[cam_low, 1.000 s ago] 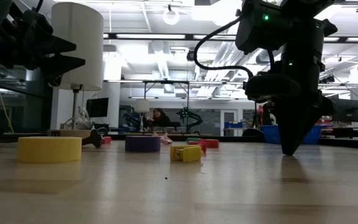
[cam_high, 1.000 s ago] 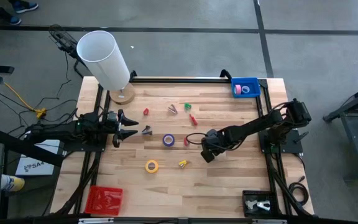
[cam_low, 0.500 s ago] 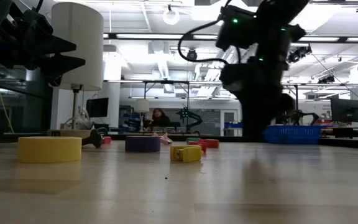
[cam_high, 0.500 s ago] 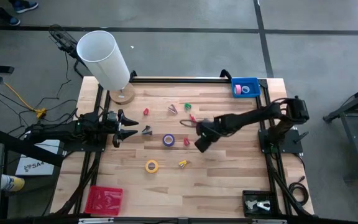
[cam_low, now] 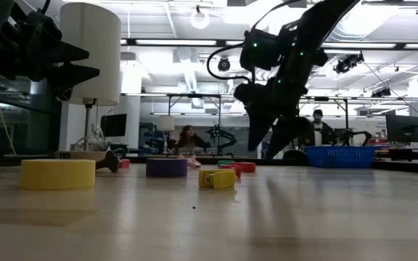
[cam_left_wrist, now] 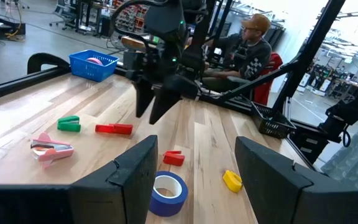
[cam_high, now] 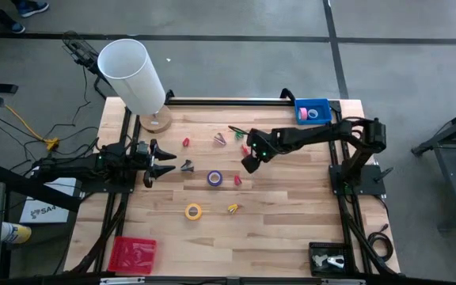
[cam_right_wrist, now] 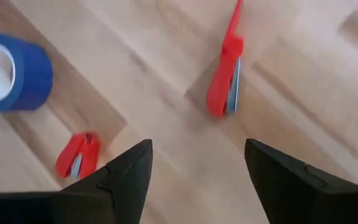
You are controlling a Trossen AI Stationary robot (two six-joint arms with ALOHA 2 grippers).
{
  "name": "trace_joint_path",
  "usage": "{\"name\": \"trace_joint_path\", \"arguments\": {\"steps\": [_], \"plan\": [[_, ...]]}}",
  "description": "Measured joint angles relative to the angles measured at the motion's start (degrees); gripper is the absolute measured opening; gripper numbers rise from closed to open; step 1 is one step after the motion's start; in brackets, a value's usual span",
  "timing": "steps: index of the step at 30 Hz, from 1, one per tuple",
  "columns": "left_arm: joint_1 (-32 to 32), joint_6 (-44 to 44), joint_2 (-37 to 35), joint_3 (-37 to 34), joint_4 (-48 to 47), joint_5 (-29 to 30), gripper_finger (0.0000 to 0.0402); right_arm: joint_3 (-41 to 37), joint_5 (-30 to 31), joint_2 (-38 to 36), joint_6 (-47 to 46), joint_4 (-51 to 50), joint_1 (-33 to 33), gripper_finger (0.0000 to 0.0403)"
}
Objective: Pick and place Stapler, Stapler remover, tape
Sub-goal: Put the bottom right red stapler into the red bin
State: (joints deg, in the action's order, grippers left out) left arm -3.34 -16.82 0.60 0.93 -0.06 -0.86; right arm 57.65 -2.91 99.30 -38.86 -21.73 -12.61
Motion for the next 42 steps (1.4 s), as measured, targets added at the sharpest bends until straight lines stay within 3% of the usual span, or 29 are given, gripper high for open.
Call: {"name": "trace_joint_path", "arguments": {"steps": [14, 19, 27, 42], "plan": [[0.0, 0.0, 0.0, 0.0, 0.0, 0.0, 0.0213, 0.0, 7.7, 5.6, 1.9, 7.5, 0.0, 0.0248], [0.0, 0.0, 0.0, 0.0, 0.0, 0.0, 0.0213, 0.0, 13.1, 5.9, 2.5, 9.0, 0.6, 0.0248], [0.0, 0.0, 0.0, 0.0, 0.0, 0.0, 0.0213, 0.0, 13.0, 6.0, 3.1, 6.4, 2.2, 0.0243], [0.0, 0.0, 0.0, 0.0, 0.0, 0.0, 0.0213, 0.0, 10.8, 6.0, 2.9, 6.2, 1.7, 0.0116]]}}
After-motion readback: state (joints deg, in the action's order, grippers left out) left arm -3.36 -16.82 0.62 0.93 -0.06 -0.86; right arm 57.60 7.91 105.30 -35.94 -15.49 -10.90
